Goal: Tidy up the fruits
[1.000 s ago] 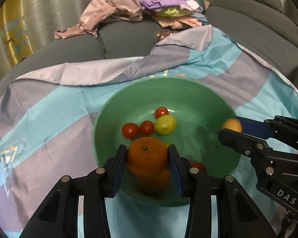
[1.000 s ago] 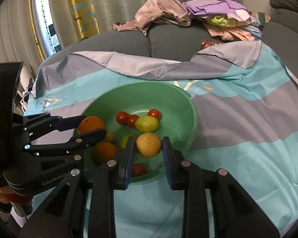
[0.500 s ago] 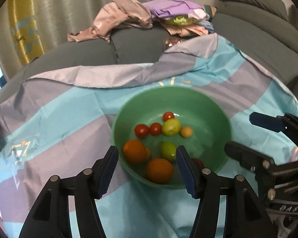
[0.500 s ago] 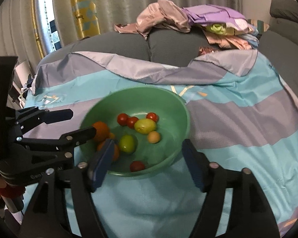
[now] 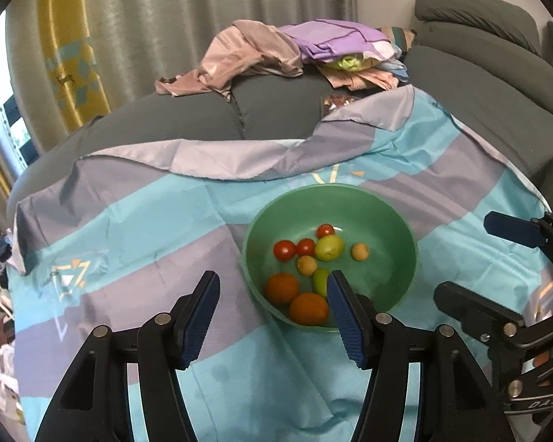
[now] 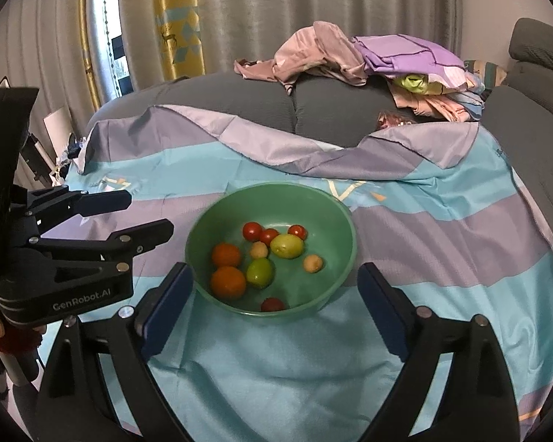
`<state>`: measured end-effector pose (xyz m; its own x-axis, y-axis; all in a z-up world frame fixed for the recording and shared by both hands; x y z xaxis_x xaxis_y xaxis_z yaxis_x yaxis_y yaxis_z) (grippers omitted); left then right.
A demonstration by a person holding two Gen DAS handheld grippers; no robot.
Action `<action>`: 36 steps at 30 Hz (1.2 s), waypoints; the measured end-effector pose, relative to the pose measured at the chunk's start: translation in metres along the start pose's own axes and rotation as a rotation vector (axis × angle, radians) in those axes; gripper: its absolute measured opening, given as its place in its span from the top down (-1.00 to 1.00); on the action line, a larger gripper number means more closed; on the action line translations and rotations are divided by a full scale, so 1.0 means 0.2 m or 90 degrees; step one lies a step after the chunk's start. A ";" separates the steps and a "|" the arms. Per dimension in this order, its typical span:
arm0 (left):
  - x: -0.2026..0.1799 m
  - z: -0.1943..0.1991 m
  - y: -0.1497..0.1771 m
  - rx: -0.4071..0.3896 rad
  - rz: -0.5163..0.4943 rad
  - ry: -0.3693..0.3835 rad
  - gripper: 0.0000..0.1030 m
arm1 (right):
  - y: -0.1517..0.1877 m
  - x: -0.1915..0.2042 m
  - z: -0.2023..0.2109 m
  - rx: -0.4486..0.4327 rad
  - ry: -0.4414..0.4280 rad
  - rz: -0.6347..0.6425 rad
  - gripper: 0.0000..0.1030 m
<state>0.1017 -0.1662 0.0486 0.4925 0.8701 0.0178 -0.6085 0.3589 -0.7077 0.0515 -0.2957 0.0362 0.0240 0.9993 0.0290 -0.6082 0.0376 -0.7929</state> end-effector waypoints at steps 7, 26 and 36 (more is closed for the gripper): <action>0.02 0.04 0.00 -0.001 0.004 -0.018 -0.18 | -0.01 0.01 0.04 -0.005 0.001 0.005 -0.79; 0.02 0.09 -0.01 -0.007 0.002 -0.029 -0.18 | -0.02 0.02 0.08 -0.009 0.002 0.003 -0.79; 0.02 0.09 -0.01 -0.004 0.000 -0.029 -0.18 | -0.02 0.02 0.08 -0.009 0.003 0.003 -0.79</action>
<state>0.0931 -0.1572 0.0622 0.4631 0.8849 0.0496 -0.6045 0.3563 -0.7125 0.0417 -0.2919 0.0494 0.0244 0.9995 0.0224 -0.5972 0.0325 -0.8014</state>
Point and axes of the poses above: each gripper's, at about its wrist camera, not at the fingertips, and z roughly against the way its jaws point, x to its left, y to its underside, the point moved 4 cm from there along -z, roughly the way its jaws point, and after that the axes turned 5 degrees about y, right-handed, at the moved point
